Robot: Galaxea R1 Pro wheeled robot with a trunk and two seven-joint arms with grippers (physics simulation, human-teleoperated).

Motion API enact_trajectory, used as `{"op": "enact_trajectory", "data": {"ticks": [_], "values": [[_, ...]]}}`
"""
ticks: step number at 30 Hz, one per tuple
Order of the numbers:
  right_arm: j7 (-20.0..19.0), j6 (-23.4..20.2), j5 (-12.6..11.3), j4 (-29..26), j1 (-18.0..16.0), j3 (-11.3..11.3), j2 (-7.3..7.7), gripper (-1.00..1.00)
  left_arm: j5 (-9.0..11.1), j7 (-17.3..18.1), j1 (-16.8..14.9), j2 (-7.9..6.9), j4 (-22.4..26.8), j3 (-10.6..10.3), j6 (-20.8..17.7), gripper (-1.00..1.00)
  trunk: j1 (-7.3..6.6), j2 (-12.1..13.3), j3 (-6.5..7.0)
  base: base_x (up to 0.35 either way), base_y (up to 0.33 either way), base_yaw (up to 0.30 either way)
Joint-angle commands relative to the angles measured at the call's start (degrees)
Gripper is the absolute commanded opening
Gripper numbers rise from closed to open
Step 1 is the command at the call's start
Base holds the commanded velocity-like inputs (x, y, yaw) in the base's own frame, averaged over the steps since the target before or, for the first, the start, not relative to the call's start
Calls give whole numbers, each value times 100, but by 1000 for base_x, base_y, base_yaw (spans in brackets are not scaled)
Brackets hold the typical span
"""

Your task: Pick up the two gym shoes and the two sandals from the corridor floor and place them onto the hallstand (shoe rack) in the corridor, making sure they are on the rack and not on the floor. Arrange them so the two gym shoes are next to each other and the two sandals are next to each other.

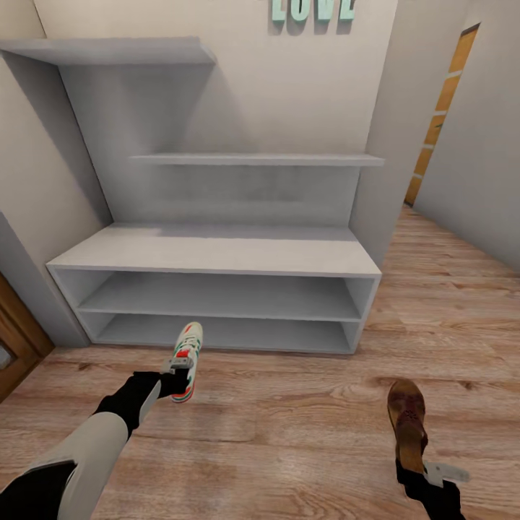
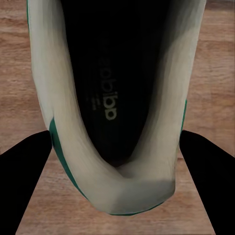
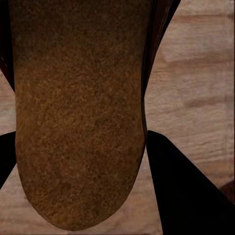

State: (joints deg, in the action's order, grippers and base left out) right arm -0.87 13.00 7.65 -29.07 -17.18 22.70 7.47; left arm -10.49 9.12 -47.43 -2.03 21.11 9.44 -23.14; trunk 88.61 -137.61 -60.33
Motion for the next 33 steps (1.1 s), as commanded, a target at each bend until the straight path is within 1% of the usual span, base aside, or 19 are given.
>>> {"op": "enact_trajectory", "data": {"ticks": [1,3,4,5,6,7,8,11,14,20,24,28,33], "values": [[-15,-10,59,-16,-4,91,5,-100,-61,48,1,6,11,34,-26,-100,-1,-2,-5,0,0,0],[-21,-68,66,-69,-4,268,52,-100,-54,71,9,8,14,7,-25,-100,-1,-2,-5,0,0,0],[-20,-86,64,-95,-4,317,121,-100,-53,81,11,8,15,3,-24,-100,-1,-2,-5,0,0,0],[-22,-93,62,-110,-4,334,174,-100,-52,85,11,10,15,2,-24,-100,-1,-2,-5,0,0,0],[-24,-104,53,-137,-4,358,301,-100,-51,90,11,18,16,1,-24,-100,-1,-2,-5,0,0,0],[-24,-107,50,-144,-4,367,367,-100,-51,91,10,23,16,2,-24,-100,-1,-2,-5,0,0,0],[-26,-113,44,-150,-4,380,485,-100,-49,94,8,34,18,3,-24,-100,-1,-2,-5,0,0,0],[-27,-116,39,-162,-4,387,614,-100,-44,97,1,50,22,11,-24,-100,-1,-2,-5,0,0,0],[-25,-115,40,-179,-4,382,654,-100,-42,102,-1,58,24,18,-18,-100,-1,-2,-5,0,0,0],[-26,-106,43,-172,-4,369,667,-100,-41,99,6,50,25,18,4,-100,-1,-2,-5,9,0,0],[-27,-93,43,-138,-4,364,662,-100,-45,99,27,38,25,7,30,-100,-1,-2,-5,212,0,0],[-24,-104,44,-135,-4,361,659,-100,-41,99,48,40,25,8,53,-100,-1,-2,-5,61,0,0],[-19,-104,37,-155,-4,372,659,-100,-41,93,49,37,25,6,55,-100,-1,-2,-5,224,-90,0]]}}
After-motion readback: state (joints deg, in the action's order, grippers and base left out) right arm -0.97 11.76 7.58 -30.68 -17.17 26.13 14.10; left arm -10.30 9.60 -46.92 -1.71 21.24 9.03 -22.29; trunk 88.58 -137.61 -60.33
